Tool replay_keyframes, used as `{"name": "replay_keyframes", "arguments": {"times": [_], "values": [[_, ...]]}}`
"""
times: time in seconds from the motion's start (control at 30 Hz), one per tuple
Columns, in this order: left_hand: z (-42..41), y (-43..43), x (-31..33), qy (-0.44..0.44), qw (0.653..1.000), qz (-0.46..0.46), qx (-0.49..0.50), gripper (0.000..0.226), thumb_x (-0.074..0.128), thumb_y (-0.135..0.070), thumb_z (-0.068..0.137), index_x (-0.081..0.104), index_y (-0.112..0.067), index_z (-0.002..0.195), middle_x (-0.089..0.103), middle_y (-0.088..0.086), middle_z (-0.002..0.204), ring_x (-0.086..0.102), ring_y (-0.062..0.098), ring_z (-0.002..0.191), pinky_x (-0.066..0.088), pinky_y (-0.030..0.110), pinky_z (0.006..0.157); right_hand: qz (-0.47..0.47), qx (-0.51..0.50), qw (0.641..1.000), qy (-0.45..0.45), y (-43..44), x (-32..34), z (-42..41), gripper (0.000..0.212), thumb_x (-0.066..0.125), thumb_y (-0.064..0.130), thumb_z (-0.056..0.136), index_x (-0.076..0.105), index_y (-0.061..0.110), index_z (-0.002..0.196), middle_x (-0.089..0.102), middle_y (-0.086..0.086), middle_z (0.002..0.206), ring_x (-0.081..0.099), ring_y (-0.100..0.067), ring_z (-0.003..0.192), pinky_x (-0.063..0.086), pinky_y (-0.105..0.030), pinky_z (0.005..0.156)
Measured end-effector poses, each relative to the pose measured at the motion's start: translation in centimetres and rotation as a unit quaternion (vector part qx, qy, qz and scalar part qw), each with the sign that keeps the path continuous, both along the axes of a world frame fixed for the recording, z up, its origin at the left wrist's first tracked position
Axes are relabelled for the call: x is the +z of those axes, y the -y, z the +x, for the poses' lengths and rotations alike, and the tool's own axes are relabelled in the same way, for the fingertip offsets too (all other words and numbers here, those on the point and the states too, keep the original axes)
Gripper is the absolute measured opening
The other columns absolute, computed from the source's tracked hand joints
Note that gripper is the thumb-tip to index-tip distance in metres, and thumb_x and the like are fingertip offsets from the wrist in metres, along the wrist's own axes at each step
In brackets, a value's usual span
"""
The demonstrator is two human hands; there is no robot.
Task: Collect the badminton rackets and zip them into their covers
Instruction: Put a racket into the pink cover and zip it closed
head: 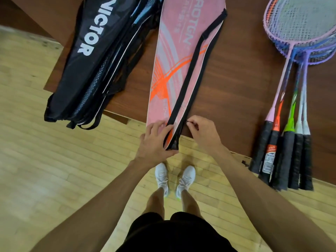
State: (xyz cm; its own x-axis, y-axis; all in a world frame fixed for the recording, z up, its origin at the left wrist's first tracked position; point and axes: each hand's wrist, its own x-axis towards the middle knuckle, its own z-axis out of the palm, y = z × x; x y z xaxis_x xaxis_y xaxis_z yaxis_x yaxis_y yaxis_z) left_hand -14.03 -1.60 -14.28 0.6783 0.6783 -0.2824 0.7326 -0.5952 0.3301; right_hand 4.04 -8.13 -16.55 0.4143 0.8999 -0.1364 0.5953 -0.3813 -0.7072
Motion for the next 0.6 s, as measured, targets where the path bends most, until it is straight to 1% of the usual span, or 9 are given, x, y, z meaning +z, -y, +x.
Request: {"name": "replay_keyframes", "arguments": {"times": [0.13, 0.23, 0.33, 0.43, 0.53, 0.6], "values": [[0.1, 0.8, -0.7, 0.032, 0.999, 0.023, -0.002, 0.091, 0.071, -0.067, 0.058, 0.036, -0.035, 0.135, 0.035, -0.001, 0.144, 0.033, 0.026, 0.130, 0.045, 0.051, 0.092, -0.005, -0.004, 1.000, 0.008, 0.6, -0.1, 0.0, 0.010, 0.057, 0.014, 0.090, 0.066, 0.010, 0.086, 0.066, -0.003, 0.080, 0.059, -0.019, 0.076, 0.044, -0.033, 0.070], [0.3, 1.1, -1.1, 0.040, 0.999, 0.032, -0.012, 0.086, 0.068, -0.065, 0.061, 0.033, -0.035, 0.134, 0.036, 0.000, 0.143, 0.034, 0.026, 0.129, 0.043, 0.051, 0.093, -0.021, 0.027, 0.999, 0.018, 1.0, 0.0, -0.3, 0.009, 0.058, 0.012, 0.090, 0.065, 0.009, 0.084, 0.066, -0.003, 0.080, 0.058, -0.019, 0.076, 0.045, -0.033, 0.070], [0.2, 0.6, -1.4, 0.085, 0.996, 0.018, -0.014, 0.076, 0.063, -0.053, 0.068, 0.038, -0.030, 0.135, 0.037, 0.003, 0.143, 0.032, 0.024, 0.129, 0.045, 0.051, 0.094, -0.020, 0.053, 0.998, 0.025, 2.0, 0.2, -0.8, 0.007, 0.060, 0.011, 0.089, 0.066, 0.008, 0.085, 0.066, -0.003, 0.079, 0.057, -0.020, 0.077, 0.041, -0.029, 0.070], [-0.2, 0.5, -2.1, 0.157, 0.987, 0.025, -0.025, 0.062, 0.058, -0.043, 0.075, 0.045, -0.022, 0.132, 0.043, 0.009, 0.140, 0.039, 0.029, 0.127, 0.046, 0.051, 0.092, -0.011, 0.052, 0.998, 0.017, 3.1, 0.7, -1.5, 0.006, 0.062, 0.010, 0.088, 0.067, 0.007, 0.087, 0.067, -0.005, 0.081, 0.058, -0.021, 0.077, 0.041, -0.028, 0.071], [-0.2, 0.7, -2.9, 0.199, 0.979, 0.045, -0.022, 0.053, 0.062, -0.032, 0.081, 0.054, -0.010, 0.128, 0.046, 0.015, 0.137, 0.041, 0.035, 0.125, 0.043, 0.050, 0.098, -0.006, 0.059, 0.998, 0.004, 3.5, 1.2, -2.6, 0.007, 0.061, 0.010, 0.089, 0.068, 0.008, 0.090, 0.068, -0.003, 0.084, 0.058, -0.017, 0.079, 0.043, -0.026, 0.072], [-0.2, 0.7, -2.7, 0.211, 0.976, 0.041, -0.015, 0.052, 0.068, -0.028, 0.080, 0.057, -0.007, 0.126, 0.047, 0.015, 0.136, 0.038, 0.032, 0.125, 0.040, 0.045, 0.104, -0.008, 0.064, 0.998, 0.000, 3.6, 1.0, -3.2, 0.008, 0.060, 0.013, 0.090, 0.068, 0.010, 0.091, 0.067, 0.000, 0.084, 0.055, -0.014, 0.076, 0.047, -0.030, 0.072]]}}
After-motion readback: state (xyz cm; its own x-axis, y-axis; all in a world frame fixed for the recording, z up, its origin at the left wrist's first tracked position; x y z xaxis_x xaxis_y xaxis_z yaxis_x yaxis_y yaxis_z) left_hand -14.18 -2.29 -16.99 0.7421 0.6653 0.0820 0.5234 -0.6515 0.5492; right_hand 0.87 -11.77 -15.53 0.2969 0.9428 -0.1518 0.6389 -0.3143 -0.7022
